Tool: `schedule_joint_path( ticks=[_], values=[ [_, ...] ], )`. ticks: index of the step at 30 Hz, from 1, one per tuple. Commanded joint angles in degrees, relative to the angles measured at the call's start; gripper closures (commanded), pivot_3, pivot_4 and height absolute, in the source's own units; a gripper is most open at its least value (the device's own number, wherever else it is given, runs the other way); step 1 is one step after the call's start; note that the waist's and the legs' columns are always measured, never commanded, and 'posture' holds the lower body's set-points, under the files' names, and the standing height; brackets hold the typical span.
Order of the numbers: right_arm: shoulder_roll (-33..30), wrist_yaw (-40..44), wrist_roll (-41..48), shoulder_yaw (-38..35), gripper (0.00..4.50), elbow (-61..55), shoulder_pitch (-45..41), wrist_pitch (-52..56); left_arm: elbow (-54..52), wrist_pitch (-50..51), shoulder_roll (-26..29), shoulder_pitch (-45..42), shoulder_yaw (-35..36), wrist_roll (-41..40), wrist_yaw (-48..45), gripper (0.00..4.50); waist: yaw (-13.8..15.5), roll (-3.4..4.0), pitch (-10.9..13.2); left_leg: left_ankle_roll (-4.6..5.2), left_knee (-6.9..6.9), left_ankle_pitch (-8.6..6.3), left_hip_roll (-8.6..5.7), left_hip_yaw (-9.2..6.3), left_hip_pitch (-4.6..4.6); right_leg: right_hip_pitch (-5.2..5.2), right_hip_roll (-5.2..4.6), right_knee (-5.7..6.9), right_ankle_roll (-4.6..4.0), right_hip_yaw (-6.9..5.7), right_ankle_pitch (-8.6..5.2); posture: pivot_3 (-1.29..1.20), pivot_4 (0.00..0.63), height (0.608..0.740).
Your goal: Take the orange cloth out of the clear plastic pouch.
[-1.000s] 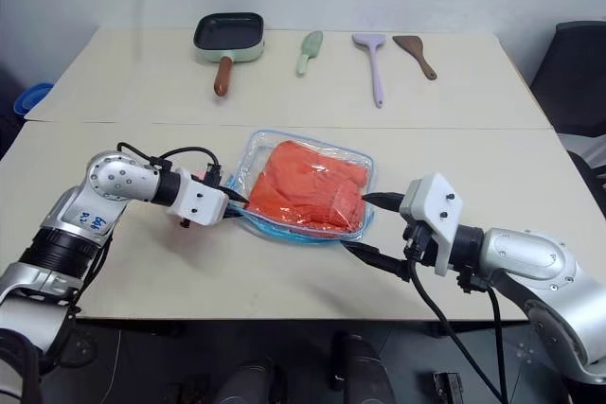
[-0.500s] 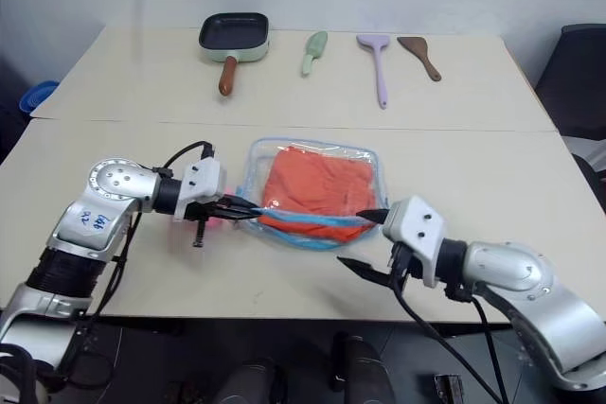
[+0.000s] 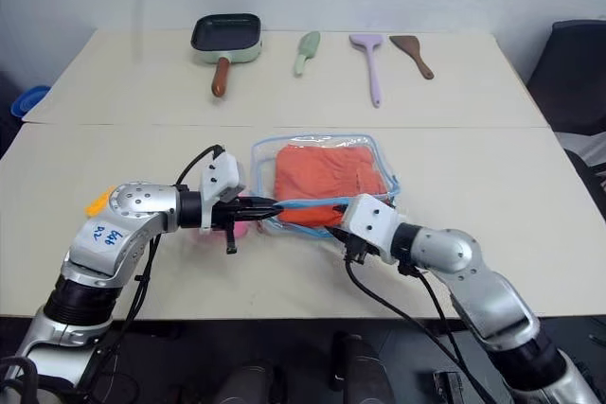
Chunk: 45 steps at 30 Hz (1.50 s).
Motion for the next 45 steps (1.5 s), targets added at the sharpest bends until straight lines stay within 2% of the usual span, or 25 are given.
schedule_joint_path(
  ticks=[1,4,9,14,22,28,33,36,43,45],
  values=[
    [0.9,0.9,-5.9,3.1,2.25,3.8,-2.1,-6.1,-2.4,-0.1,-0.5,-0.8,0.9,-1.0,1.1,4.50,0.1,0.00,0.0,0.00,0.00,0.00,0.00,0.00,0.00,0.00,0.00,0.00,0.00,-0.01,0.00,0.00,0.150,0.740],
    [2.7,-0.9,-10.9,5.0,1.23,8.6,-4.0,-10.2,-2.7,-0.1,-0.8,-0.8,0.7,-1.2,1.2,4.50,0.1,0.00,0.0,0.00,0.00,0.00,0.00,0.01,0.00,0.00,0.00,0.00,0.00,-0.01,0.00,0.00,0.150,0.740],
    [4.8,-0.7,-14.4,5.5,1.23,13.0,-5.0,-14.0,-3.3,0.0,-1.0,-0.8,0.4,-1.2,1.6,4.50,-0.1,0.00,0.0,-0.01,0.00,0.00,0.01,0.00,0.00,-0.01,0.00,0.01,0.00,-0.01,0.00,0.00,0.150,0.740],
    [8.7,0.5,-11.2,2.8,1.23,13.3,-5.2,-11.5,-3.9,-0.1,-1.1,-0.7,-0.1,-0.9,1.7,4.50,-0.1,0.00,0.0,-0.03,0.01,0.02,0.02,-0.01,0.01,0.01,0.00,0.02,0.00,-0.01,0.00,0.00,0.150,0.740],
    [10.6,1.7,-11.3,1.9,1.23,15.2,-5.9,-9.8,-3.7,-0.8,-1.1,-0.4,-0.6,-0.6,1.6,4.50,-0.6,0.00,0.0,-0.03,0.01,0.02,0.02,-0.03,0.00,0.00,-0.01,0.02,0.00,-0.02,0.00,0.00,0.150,0.740],
    [8.8,1.1,-19.2,5.4,1.23,20.3,-7.8,-15.4,-3.3,-1.3,-1.2,-0.6,-0.9,-0.4,1.6,4.50,-0.8,0.00,0.0,-0.03,0.00,0.02,0.02,-0.04,0.01,0.01,-0.01,0.03,-0.01,-0.02,0.00,0.00,0.150,0.740],
    [8.8,0.7,-23.2,6.7,1.23,24.7,-9.4,-16.1,-3.0,-1.6,-1.3,-0.6,-0.8,-0.4,2.0,4.50,-0.7,0.01,0.0,-0.03,0.01,0.02,0.02,-0.03,0.04,0.03,-0.03,0.04,-0.01,-0.01,0.00,0.00,0.150,0.740],
    [7.8,3.3,-24.0,8.0,1.84,25.9,-9.3,-16.3,-3.2,-1.3,-1.5,-0.8,-0.5,-0.6,2.5,4.50,-0.7,0.00,0.0,-0.03,0.02,0.02,0.01,-0.04,0.04,0.06,-0.05,0.04,-0.01,-0.02,0.00,0.00,0.150,0.740],
    [6.3,7.5,-23.0,8.1,4.33,25.9,-8.6,-16.9,-2.6,-1.2,-1.8,-1.3,0.1,-0.6,3.3,4.50,-0.6,-0.01,0.0,-0.02,0.03,0.02,0.00,-0.07,0.06,0.10,-0.06,0.03,0.00,-0.03,0.00,0.00,0.150,0.740],
    [5.7,8.6,-22.7,7.9,4.46,25.8,-8.5,-17.2,-2.2,-0.7,-2.1,-1.5,0.6,-0.9,3.9,4.50,-0.5,-0.01,0.0,-0.02,0.03,0.02,0.00,-0.07,0.06,0.11,-0.07,0.03,0.00,-0.04,0.00,0.00,0.150,0.740]
  ],
)
